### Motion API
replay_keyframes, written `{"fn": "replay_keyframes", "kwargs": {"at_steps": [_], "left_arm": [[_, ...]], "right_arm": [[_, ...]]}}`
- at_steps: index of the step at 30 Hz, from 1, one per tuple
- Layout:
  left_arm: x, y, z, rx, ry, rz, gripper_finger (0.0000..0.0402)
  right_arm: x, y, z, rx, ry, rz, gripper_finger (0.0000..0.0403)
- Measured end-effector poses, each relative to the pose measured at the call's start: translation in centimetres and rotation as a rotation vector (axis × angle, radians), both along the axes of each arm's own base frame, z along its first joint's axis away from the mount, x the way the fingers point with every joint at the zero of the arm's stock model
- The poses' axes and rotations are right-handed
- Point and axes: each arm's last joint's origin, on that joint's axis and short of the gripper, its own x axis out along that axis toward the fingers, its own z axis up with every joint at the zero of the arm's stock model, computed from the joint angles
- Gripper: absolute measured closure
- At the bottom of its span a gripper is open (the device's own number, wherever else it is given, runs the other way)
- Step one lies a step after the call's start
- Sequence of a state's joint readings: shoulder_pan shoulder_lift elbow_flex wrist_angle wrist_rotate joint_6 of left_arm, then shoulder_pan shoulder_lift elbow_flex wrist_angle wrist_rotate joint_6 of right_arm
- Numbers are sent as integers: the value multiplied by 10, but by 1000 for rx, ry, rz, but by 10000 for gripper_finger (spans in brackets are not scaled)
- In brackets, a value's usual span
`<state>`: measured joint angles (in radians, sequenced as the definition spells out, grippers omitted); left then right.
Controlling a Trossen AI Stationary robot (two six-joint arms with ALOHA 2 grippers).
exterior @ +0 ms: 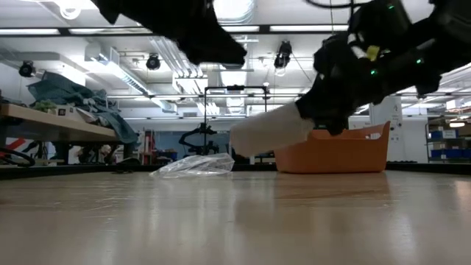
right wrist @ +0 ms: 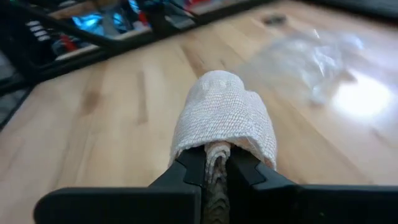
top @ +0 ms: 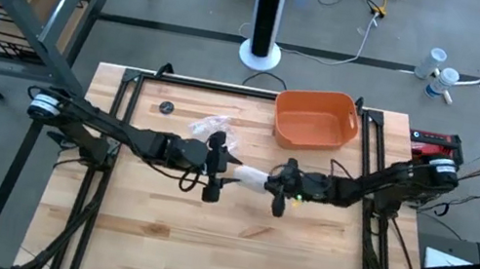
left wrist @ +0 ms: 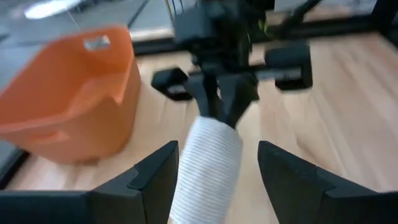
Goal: Roll bandage
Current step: Roll the brown bandage
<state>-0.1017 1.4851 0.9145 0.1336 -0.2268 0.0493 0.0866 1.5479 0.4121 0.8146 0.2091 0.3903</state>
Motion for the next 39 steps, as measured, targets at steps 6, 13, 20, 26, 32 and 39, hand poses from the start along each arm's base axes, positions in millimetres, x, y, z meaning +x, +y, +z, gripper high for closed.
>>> {"fn": "replay_keyframes", "kwargs": {"at_steps": [6,13,20,26,32,39], "left_arm": [[17,-1,-28,-2,37,4,203],[25,1,-41,-2,43,11,216],[24,2,-39,-6,41,17,214],[24,3,-45,-6,71,22,221],[29,3,-60,2,118,23,235],[39,8,-77,12,102,32,251]], "right_arm": [[15,-2,-2,53,19,-22,361],[25,-1,0,45,115,-24,262],[26,-1,5,44,151,-26,173],[20,0,2,58,235,-35,122],[15,2,11,57,236,-24,106],[5,1,20,36,275,-21,124]]}}
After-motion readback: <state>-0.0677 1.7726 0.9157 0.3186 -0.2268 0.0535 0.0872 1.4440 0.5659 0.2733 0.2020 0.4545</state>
